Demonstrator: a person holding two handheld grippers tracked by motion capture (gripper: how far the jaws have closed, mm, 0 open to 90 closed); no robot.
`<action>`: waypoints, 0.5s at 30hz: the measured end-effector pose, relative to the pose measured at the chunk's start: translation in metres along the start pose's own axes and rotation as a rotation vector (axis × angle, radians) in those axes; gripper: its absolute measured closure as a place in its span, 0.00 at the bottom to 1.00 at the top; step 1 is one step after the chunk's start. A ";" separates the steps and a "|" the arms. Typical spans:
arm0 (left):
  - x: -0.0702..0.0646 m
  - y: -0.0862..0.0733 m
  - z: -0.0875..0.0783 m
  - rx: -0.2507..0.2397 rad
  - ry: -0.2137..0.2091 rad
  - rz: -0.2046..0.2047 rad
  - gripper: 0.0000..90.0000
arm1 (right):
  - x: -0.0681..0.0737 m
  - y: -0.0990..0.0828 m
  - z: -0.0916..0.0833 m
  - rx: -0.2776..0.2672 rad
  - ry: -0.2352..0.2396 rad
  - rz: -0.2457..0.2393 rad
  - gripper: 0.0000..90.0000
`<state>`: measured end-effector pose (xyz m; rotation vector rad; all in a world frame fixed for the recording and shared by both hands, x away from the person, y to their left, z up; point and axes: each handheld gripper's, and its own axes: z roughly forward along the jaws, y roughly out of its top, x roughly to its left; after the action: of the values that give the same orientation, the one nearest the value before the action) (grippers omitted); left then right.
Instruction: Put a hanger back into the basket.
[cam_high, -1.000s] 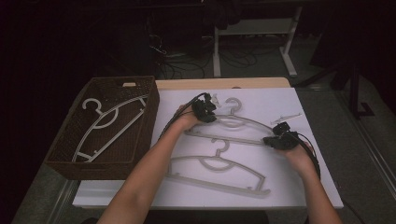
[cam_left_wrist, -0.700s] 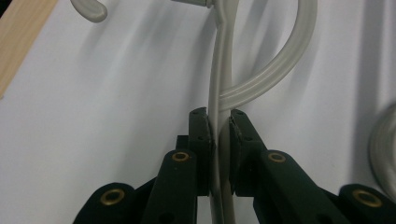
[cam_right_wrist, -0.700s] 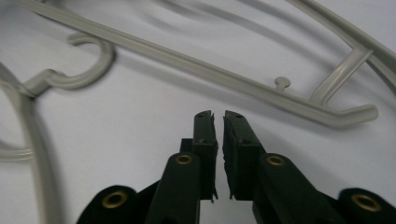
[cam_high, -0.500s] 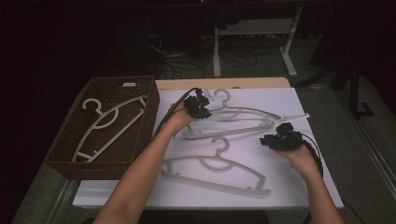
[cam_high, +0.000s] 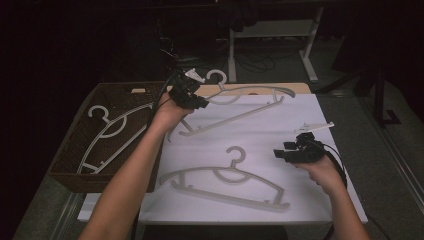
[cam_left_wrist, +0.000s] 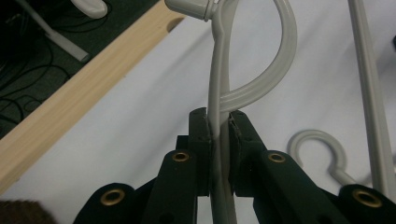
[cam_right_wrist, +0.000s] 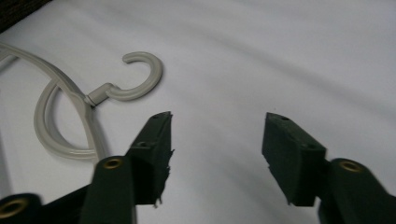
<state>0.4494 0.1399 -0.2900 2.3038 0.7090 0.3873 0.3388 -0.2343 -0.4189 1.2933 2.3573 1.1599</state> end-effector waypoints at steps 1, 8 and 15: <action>0.001 0.000 -0.008 -0.007 -0.006 -0.004 0.91 | 0.001 0.000 0.000 0.000 -0.001 -0.002 0.40; 0.016 -0.011 -0.066 -0.052 0.026 -0.037 0.91 | 0.003 0.001 0.001 -0.014 0.003 -0.011 0.31; 0.040 -0.051 -0.111 -0.077 0.087 -0.091 0.91 | 0.005 0.001 0.004 -0.007 0.009 -0.018 0.22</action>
<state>0.4126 0.2532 -0.2423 2.1851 0.8246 0.4673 0.3386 -0.2274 -0.4200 1.2646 2.3643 1.1704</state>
